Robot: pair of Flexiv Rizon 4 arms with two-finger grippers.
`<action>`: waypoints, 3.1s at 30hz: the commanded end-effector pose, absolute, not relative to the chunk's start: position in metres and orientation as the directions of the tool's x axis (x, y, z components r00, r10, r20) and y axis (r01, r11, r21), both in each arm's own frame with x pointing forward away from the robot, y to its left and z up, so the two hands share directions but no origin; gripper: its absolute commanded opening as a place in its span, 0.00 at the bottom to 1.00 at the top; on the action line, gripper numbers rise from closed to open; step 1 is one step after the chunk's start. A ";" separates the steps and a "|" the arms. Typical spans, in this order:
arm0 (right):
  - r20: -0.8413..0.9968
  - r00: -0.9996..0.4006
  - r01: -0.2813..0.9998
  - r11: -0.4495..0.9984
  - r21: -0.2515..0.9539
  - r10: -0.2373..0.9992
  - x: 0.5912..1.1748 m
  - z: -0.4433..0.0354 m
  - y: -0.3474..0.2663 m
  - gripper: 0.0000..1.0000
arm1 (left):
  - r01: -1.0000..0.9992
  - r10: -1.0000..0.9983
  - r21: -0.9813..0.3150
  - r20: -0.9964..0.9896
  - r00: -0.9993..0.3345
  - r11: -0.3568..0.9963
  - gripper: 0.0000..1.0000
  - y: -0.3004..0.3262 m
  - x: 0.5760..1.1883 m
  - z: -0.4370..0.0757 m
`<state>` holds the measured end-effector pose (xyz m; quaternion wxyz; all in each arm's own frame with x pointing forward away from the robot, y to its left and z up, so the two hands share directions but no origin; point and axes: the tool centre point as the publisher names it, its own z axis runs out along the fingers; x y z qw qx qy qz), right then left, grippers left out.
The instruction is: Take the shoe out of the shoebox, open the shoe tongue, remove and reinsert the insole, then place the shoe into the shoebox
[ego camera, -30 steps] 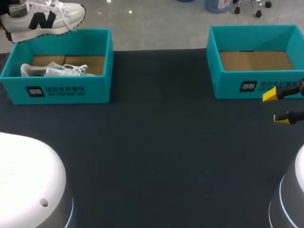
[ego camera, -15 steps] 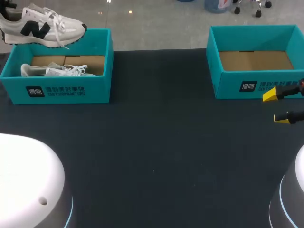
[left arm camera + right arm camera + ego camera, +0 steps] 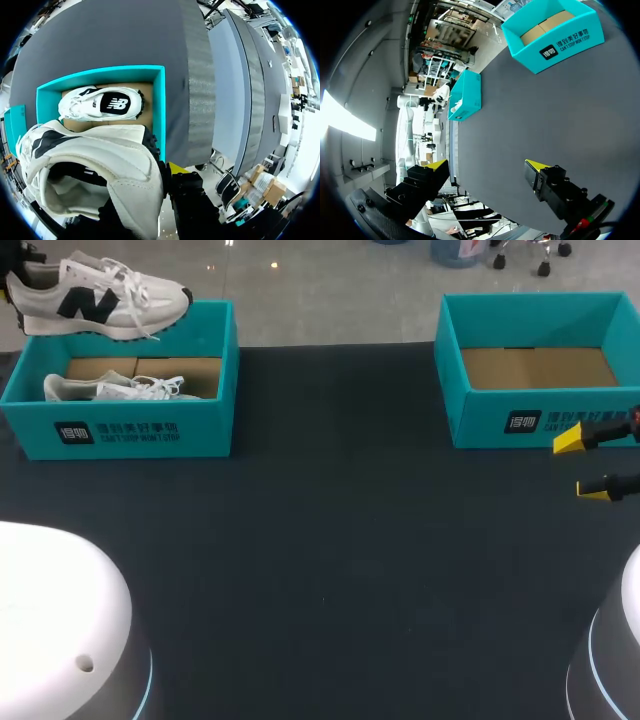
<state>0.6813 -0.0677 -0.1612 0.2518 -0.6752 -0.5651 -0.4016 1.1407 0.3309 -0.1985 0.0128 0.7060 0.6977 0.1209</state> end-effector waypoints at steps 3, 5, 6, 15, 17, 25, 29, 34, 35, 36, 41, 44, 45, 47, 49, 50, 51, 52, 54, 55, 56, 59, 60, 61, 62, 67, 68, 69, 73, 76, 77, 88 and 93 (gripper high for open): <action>0.825 0.041 0.965 -0.237 0.114 0.563 0.680 -0.161 -0.067 1.00 | 0.984 0.992 0.176 0.125 -0.011 -0.011 0.00 0.328 1.155 -0.220; 0.825 0.041 0.965 -0.237 0.114 0.563 0.680 -0.161 -0.067 1.00 | 0.984 0.992 0.180 0.121 -0.020 -0.002 0.00 0.329 1.157 -0.226; 0.825 0.041 0.965 -0.237 0.114 0.563 0.680 -0.161 -0.067 1.00 | 0.984 0.991 0.175 0.127 -0.034 0.012 0.00 0.329 1.158 -0.229; 0.825 0.041 0.965 -0.237 0.114 0.563 0.680 -0.161 -0.067 1.00 | 0.988 0.993 0.152 0.113 -0.037 0.019 0.00 0.330 1.167 -0.260; 0.825 0.041 0.965 -0.237 0.114 0.563 0.680 -0.161 -0.067 1.00 | 0.987 0.993 0.159 0.110 -0.037 0.019 0.00 0.329 1.170 -0.267; 0.825 0.041 0.965 -0.237 0.114 0.563 0.680 -0.161 -0.067 1.00 | 0.990 0.994 0.139 0.101 -0.047 0.032 0.00 0.326 1.177 -0.297; 0.825 0.041 0.965 -0.237 0.114 0.563 0.680 -0.161 -0.067 1.00 | 0.990 0.994 0.136 0.106 -0.041 0.027 0.00 0.322 1.179 -0.311; 0.825 0.041 0.965 -0.237 0.114 0.563 0.680 -0.161 -0.067 1.00 | 0.990 0.993 0.138 0.112 -0.037 0.021 0.00 0.318 1.184 -0.328; 0.825 0.041 0.965 -0.237 0.114 0.563 0.680 -0.161 -0.067 1.00 | 0.990 0.993 0.138 0.112 -0.037 0.022 0.00 0.317 1.186 -0.331; 0.825 0.041 0.965 -0.237 0.114 0.563 0.680 -0.161 -0.067 1.00 | 0.990 0.993 0.140 0.109 -0.034 0.018 0.00 0.316 1.188 -0.333; 0.825 0.041 0.965 -0.237 0.114 0.563 0.680 -0.161 -0.067 1.00 | 0.988 0.993 0.155 0.115 -0.017 -0.001 0.00 0.313 1.193 -0.346; 0.825 0.041 0.965 -0.237 0.114 0.563 0.680 -0.161 -0.067 1.00 | 0.987 0.992 0.163 0.123 -0.016 -0.004 0.00 0.313 1.195 -0.355; 0.825 0.041 0.965 -0.237 0.114 0.563 0.680 -0.161 -0.067 1.00 | 0.987 0.992 0.160 0.127 -0.018 -0.002 0.00 0.313 1.197 -0.359; 0.825 0.041 0.965 -0.237 0.114 0.563 0.680 -0.161 -0.067 1.00 | 0.987 0.991 0.160 0.134 -0.020 -0.002 0.00 0.313 1.198 -0.366; 0.825 0.041 0.965 -0.237 0.114 0.563 0.680 -0.161 -0.067 1.00 | 0.988 0.991 0.157 0.135 -0.015 -0.007 0.00 0.311 1.198 -0.372; 0.825 0.041 0.965 -0.237 0.114 0.563 0.680 -0.161 -0.067 1.00 | 0.988 0.991 0.156 0.136 -0.013 -0.008 0.00 0.310 1.198 -0.374; 0.825 0.041 0.965 -0.237 0.114 0.563 0.680 -0.161 -0.067 1.00 | 0.988 0.991 0.156 0.137 -0.013 -0.009 0.00 0.310 1.198 -0.377; 0.825 0.041 0.965 -0.237 0.114 0.563 0.680 -0.161 -0.067 1.00 | 0.988 0.991 0.153 0.136 -0.015 -0.006 0.00 0.310 1.198 -0.379; 0.825 0.041 0.965 -0.237 0.114 0.563 0.680 -0.161 -0.067 1.00 | 0.988 0.990 0.152 0.136 -0.021 0.000 0.00 0.309 1.199 -0.384; 0.825 0.041 0.965 -0.237 0.114 0.563 0.680 -0.161 -0.067 1.00 | 0.989 0.990 0.149 0.137 -0.024 0.003 0.00 0.309 1.200 -0.386; 0.825 0.041 0.965 -0.237 0.114 0.563 0.680 -0.161 -0.067 1.00 | 0.989 0.990 0.147 0.139 -0.026 0.005 0.00 0.310 1.201 -0.388; 0.825 0.041 0.965 -0.237 0.114 0.563 0.680 -0.161 -0.067 1.00 | 0.991 0.989 0.135 0.146 -0.025 0.005 0.00 0.310 1.202 -0.392; 0.825 0.041 0.965 -0.237 0.114 0.563 0.680 -0.161 -0.067 1.00 | 0.991 0.989 0.133 0.149 -0.026 0.006 0.00 0.310 1.203 -0.393; 0.825 0.041 0.965 -0.237 0.114 0.563 0.680 -0.161 -0.067 1.00 | 0.993 0.989 0.121 0.144 -0.018 0.001 0.04 0.310 1.203 -0.394; 0.825 0.041 0.965 -0.237 0.114 0.563 0.680 -0.161 -0.067 1.00 | 0.993 0.990 0.118 0.142 -0.015 -0.002 0.33 0.310 1.203 -0.394; 0.825 0.041 0.965 -0.237 0.114 0.563 0.680 -0.161 -0.067 1.00 | 0.994 0.991 0.106 0.136 -0.007 -0.007 1.00 0.309 1.199 -0.390; 0.825 0.041 0.965 -0.237 0.114 0.563 0.680 -0.161 -0.067 1.00 | 0.995 0.991 0.103 0.133 -0.006 -0.008 1.00 0.308 1.197 -0.389; 0.825 0.041 0.965 -0.237 0.114 0.563 0.680 -0.161 -0.067 1.00 | 0.995 0.992 0.099 0.130 -0.005 -0.008 1.00 0.308 1.196 -0.388; 0.825 0.041 0.965 -0.237 0.114 0.563 0.680 -0.161 -0.067 1.00 | 0.995 0.993 0.100 0.114 0.008 -0.020 1.00 0.304 1.192 -0.376; 0.825 0.041 0.965 -0.237 0.114 0.563 0.680 -0.161 -0.067 1.00 | 0.995 0.995 0.099 0.097 0.009 -0.018 1.00 0.301 1.191 -0.365; 0.825 0.041 0.965 -0.237 0.114 0.563 0.680 -0.161 -0.067 1.00 | 0.995 0.996 0.093 0.092 0.010 -0.019 1.00 0.300 1.191 -0.361; 0.825 0.041 0.965 -0.237 0.114 0.563 0.680 -0.161 -0.067 1.00 | 0.994 1.000 0.113 0.025 -0.014 0.012 0.97 0.289 1.186 -0.307; 0.825 0.041 0.965 -0.237 0.114 0.563 0.680 -0.161 -0.067 1.00 | 0.992 1.000 0.124 -0.010 -0.016 0.017 1.00 0.287 1.181 -0.277</action>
